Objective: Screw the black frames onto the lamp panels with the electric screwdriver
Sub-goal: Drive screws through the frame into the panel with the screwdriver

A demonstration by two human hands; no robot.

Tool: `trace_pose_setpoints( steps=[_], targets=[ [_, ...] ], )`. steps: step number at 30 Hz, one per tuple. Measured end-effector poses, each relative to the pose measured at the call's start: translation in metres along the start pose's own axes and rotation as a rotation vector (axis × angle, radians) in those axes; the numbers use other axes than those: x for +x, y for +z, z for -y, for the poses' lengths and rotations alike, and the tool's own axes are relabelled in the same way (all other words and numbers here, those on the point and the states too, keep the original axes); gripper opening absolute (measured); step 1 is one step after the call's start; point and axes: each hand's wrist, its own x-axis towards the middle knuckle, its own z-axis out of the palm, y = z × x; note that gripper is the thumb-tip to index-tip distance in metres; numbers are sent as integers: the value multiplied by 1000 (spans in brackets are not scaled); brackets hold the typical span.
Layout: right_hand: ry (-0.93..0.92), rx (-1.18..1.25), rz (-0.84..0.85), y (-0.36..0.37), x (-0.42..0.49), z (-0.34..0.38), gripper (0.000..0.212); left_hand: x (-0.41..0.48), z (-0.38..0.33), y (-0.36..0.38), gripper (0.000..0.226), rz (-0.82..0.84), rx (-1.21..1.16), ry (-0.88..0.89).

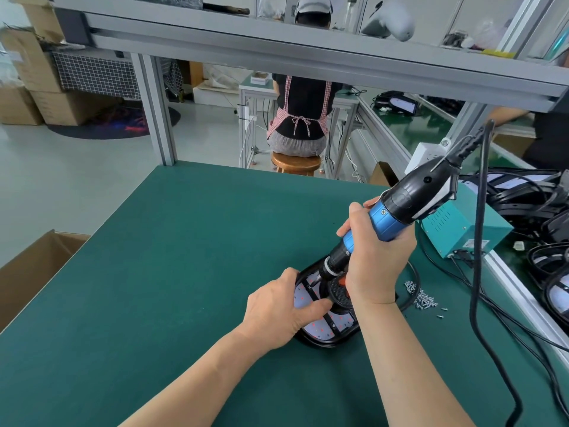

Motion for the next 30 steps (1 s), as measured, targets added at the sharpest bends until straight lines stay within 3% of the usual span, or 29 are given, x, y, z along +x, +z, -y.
trace_pose_setpoints(
  steps=[11, 16, 21, 30],
  targets=[
    [-4, -30, 104, 2, -7, 1, 17, -1, 0, 1, 61, -39, 7, 19],
    [20, -28, 77, 0, -8, 0, 12, -2, 0, 1, 64, -44, 5, 33],
    [46, 24, 64, -8, -6, 3, 15, -2, -1, -1, 81, -27, -22, 36],
    [29, 105, 87, -6, -4, 12, 14, -2, 0, -2, 79, -15, -40, 50]
  ],
)
